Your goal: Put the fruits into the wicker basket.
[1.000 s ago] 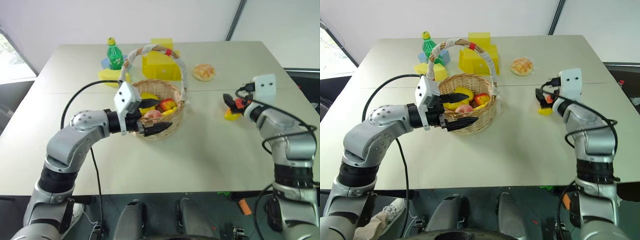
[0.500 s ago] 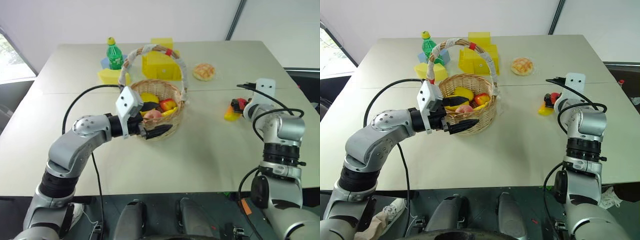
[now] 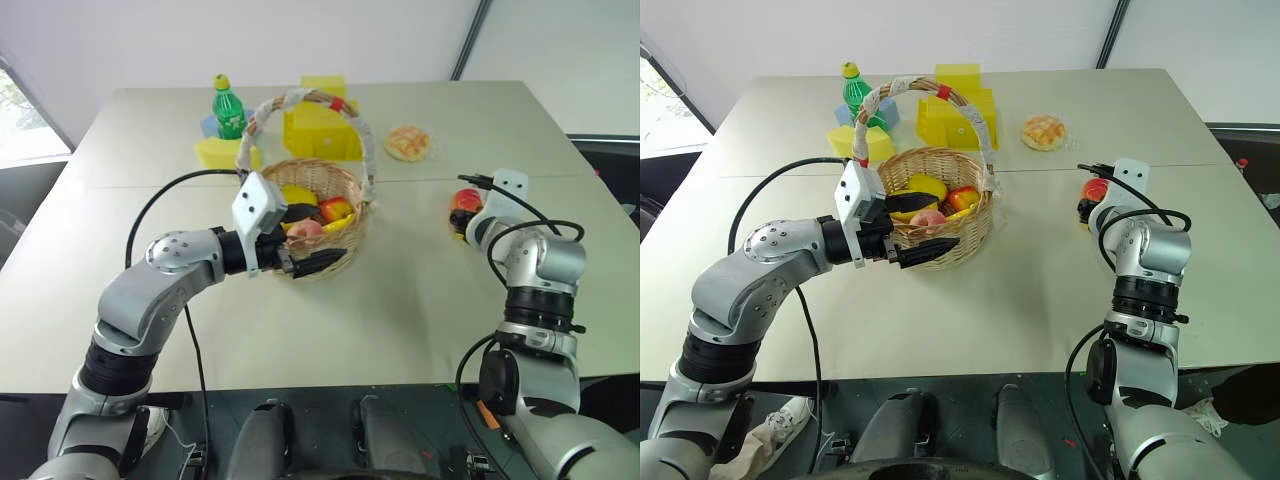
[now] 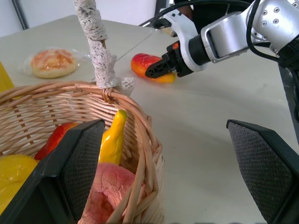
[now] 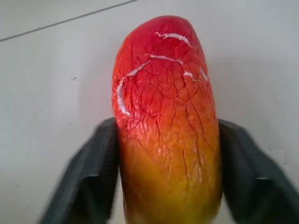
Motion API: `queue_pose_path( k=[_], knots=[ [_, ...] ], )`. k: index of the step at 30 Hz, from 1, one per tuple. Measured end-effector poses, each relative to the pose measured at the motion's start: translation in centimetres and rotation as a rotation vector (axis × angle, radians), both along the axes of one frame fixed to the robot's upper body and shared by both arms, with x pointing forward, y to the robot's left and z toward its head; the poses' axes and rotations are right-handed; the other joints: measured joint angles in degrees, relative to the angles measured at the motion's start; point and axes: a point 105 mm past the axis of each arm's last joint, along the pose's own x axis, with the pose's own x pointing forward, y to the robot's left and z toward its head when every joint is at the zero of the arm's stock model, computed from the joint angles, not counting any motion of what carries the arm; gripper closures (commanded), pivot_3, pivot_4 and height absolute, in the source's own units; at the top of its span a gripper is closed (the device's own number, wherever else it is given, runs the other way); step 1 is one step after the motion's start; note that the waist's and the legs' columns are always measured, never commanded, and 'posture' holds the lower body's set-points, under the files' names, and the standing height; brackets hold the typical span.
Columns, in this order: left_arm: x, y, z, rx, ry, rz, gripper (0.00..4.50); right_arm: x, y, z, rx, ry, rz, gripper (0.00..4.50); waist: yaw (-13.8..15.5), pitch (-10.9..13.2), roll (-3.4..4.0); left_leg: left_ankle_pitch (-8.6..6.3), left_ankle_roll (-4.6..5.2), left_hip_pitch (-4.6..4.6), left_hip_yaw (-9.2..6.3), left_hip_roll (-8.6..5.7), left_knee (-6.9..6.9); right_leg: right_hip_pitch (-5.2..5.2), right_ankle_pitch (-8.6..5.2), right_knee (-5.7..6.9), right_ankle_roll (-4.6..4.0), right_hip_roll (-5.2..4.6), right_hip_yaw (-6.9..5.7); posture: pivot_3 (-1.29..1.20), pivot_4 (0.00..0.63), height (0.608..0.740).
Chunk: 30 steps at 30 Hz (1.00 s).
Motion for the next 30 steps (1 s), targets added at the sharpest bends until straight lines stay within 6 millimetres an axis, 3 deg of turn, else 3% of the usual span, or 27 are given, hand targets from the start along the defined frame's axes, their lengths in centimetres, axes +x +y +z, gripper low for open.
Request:
queue_pose_path(
  k=[6, 11, 14, 16, 21, 25, 30],
  knots=[
    [0.1, 0.6, -0.1, 0.007, 0.002, 0.018, 0.00, -0.6, 0.5, 0.8, -0.117, -0.031, 0.090, 2.71, 0.10, 0.01, 0.02, 0.00, 0.00, -0.03, 0.00, 0.00, -0.02, -0.02, 0.00, -0.01, 0.00, 0.00, 0.01, 0.00, 0.150, 0.740],
    [0.5, 4.7, 0.3, -0.021, 0.008, 0.130, 0.00, -2.9, 1.0, 4.8, -0.369, -0.163, 0.346, 2.71, 0.23, 0.03, 0.04, -0.02, 0.04, -0.07, -0.01, 0.02, -0.04, -0.07, -0.02, -0.10, 0.02, 0.00, -0.01, 0.00, 0.150, 0.740],
    [0.5, 7.3, 0.8, -0.053, 0.007, 0.182, 0.00, -5.5, 3.7, 7.0, -0.463, -0.256, 0.632, 2.71, 0.11, 0.04, 0.03, -0.04, 0.07, -0.02, -0.02, 0.07, -0.04, 0.00, -0.03, -0.14, 0.04, 0.05, -0.01, 0.00, 0.150, 0.740],
    [0.4, 8.9, 0.6, -0.048, 0.018, 0.218, 0.00, -7.6, 5.9, 7.4, -0.482, -0.286, 0.833, 2.71, 0.16, 0.04, 0.03, -0.05, 0.08, 0.09, -0.03, 0.10, -0.05, 0.09, -0.04, -0.15, 0.05, 0.06, -0.01, 0.00, 0.150, 0.740],
    [0.3, 10.5, -0.2, -0.040, 0.040, 0.239, 0.00, -12.5, 12.6, 8.7, -0.373, -0.386, 1.263, 2.71, 0.20, 0.07, -0.02, -0.05, 0.07, 0.25, -0.02, 0.16, -0.04, 0.23, -0.04, -0.16, 0.05, 0.04, -0.01, 0.00, 0.150, 0.740],
    [0.4, 11.0, -0.3, -0.044, 0.034, 0.252, 0.00, -12.1, 16.6, 10.0, -0.312, -0.458, 1.336, 2.71, 0.09, 0.08, -0.05, -0.05, 0.07, 0.30, -0.01, 0.17, -0.05, 0.21, -0.05, -0.12, 0.02, 0.00, 0.01, 0.00, 0.150, 0.740],
    [0.2, 11.2, -0.9, -0.043, 0.049, 0.266, 0.00, -8.9, 20.3, 9.4, -0.260, -0.420, 1.269, 2.71, 0.26, 0.07, -0.05, -0.05, 0.06, 0.21, -0.02, 0.12, -0.10, 0.11, -0.08, -0.08, -0.05, -0.13, 0.00, 0.00, 0.150, 0.740]
  ],
)
